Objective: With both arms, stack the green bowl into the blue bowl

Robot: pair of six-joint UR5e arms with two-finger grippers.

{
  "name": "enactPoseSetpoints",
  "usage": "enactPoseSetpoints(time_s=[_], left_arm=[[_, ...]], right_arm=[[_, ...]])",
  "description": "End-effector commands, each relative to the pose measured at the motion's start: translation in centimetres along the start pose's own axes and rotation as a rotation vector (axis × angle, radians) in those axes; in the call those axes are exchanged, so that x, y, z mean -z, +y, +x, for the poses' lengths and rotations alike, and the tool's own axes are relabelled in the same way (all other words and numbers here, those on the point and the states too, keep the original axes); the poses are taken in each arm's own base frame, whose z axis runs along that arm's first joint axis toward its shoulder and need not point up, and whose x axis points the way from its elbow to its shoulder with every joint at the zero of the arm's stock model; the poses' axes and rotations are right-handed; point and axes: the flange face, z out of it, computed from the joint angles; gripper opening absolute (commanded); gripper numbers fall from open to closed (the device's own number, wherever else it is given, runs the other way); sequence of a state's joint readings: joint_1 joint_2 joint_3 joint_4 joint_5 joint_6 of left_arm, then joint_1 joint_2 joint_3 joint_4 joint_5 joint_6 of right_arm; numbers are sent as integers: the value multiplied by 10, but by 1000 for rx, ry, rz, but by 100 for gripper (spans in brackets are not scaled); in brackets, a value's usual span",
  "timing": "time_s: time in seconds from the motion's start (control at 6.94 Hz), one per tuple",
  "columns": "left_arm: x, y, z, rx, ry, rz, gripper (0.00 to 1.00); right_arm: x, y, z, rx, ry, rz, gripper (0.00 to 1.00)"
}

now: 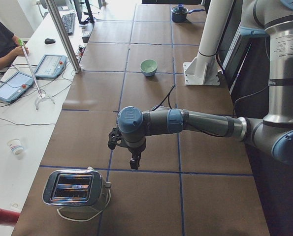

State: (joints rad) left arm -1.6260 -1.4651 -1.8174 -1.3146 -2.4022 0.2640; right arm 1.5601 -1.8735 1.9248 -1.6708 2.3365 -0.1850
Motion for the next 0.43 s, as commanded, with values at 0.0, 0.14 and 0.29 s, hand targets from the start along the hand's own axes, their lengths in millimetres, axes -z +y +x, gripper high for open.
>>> enactPoseSetpoints(time_s=[0.0, 0.14, 0.29], left_arm=[[-2, -1, -3, -4, -2, 6, 100], [-3, -3, -4, -22, -7, 25, 100], [0, -3, -2, -27, -8, 31, 100]], right_arm=[[-1, 1, -1, -3, -18, 1, 100], [-2, 1, -1, -6, -20, -1, 100], [-2, 1, 0, -7, -22, -2, 100]])
